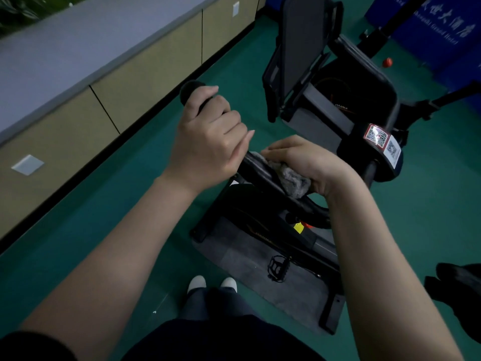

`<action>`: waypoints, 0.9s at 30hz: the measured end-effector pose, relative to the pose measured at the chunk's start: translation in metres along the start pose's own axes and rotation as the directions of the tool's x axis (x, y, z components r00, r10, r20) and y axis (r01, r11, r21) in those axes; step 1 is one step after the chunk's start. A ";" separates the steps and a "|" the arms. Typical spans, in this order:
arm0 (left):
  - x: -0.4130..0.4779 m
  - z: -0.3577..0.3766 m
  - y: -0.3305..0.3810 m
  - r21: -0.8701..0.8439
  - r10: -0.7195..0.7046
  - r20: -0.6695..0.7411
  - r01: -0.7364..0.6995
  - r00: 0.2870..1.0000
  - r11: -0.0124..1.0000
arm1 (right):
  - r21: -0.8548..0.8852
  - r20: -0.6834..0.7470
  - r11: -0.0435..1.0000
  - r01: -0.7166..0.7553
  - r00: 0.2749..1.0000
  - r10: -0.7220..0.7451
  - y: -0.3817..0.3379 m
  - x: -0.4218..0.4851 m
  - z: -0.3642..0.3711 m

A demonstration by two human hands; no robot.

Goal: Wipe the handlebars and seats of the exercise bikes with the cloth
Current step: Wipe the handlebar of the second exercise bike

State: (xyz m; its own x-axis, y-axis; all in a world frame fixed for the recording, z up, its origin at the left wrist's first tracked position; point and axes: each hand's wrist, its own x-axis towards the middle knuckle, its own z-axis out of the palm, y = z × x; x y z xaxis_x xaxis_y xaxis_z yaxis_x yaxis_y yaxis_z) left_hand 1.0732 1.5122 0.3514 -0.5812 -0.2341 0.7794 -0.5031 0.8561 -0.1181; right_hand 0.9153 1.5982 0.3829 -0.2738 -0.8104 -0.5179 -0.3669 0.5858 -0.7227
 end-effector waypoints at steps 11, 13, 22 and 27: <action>-0.001 0.003 0.002 0.015 -0.003 -0.040 0.004 0.999 1.000 | -0.229 -0.445 0.950 0.211 0.846 -0.295 0.016 -0.037 0.029; -0.002 0.003 0.002 0.016 0.003 -0.030 -0.003 1.000 1.000 | -0.248 -0.517 0.938 0.244 0.785 -0.341 0.028 -0.048 0.031; -0.004 0.006 0.001 0.041 0.019 -0.054 -0.017 0.998 0.999 | -0.373 -0.686 0.879 0.298 0.550 -0.477 0.042 -0.061 0.052; -0.004 0.006 -0.003 0.007 0.052 -0.058 -0.051 0.997 0.999 | -0.400 -0.728 0.877 0.264 0.491 -0.480 0.048 -0.073 0.063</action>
State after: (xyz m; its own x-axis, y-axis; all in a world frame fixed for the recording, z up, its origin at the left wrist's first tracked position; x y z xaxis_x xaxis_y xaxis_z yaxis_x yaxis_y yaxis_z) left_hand 1.0730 1.5081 0.3447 -0.5686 -0.1625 0.8064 -0.4771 0.8637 -0.1624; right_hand 0.9734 1.6852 0.3570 -0.6052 -0.6728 0.4256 -0.7501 0.3028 -0.5879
